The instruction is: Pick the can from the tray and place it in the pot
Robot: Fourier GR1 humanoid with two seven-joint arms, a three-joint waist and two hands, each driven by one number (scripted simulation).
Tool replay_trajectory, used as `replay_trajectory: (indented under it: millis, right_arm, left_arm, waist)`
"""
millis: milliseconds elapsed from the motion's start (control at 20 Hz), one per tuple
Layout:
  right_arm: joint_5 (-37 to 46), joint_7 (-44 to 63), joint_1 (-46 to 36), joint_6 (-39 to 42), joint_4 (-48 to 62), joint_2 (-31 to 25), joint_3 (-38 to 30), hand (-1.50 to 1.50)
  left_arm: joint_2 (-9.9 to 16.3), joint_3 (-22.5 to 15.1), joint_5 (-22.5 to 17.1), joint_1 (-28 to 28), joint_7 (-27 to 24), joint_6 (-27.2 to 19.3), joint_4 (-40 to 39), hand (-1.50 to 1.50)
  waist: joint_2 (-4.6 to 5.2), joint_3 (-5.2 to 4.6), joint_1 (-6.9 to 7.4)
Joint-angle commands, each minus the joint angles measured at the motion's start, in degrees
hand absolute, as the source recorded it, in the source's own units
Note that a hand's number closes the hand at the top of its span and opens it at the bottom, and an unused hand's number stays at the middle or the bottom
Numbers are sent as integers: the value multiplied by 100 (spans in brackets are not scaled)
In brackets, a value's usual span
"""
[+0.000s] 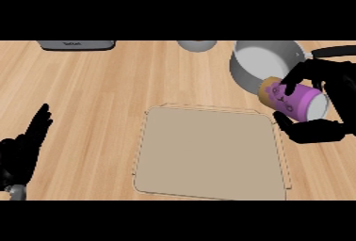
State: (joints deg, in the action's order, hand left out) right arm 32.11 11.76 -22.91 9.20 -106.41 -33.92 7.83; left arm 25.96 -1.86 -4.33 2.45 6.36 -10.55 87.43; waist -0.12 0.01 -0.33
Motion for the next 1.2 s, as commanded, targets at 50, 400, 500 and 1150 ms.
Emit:
replay_trajectory:
  millis: [50,400,500,1150]
  right_arm:
    - [-492,-268,-538,163,752,165,-731,150]
    - [-515,-1225,-1554,2,2570,192,-1260,150]
    - [-407,-1904,-1805,-197,3543,88,-1387,150]
    - [650,-3438,-3854,-1181,7515,282,-1282,150]
  left_arm:
    - [-246,-47,178,112,110,-106,285,0]
    - [-130,267,188,-52,-207,294,-259,0]
    - [-329,-64,413,-81,194,86,194,0]
    - [-359,193,408,-444,11,385,-254,0]
  waist:
    - [14,-1,86]
    - [24,-2,110]
    - [38,3,157]
    - [115,3,308]
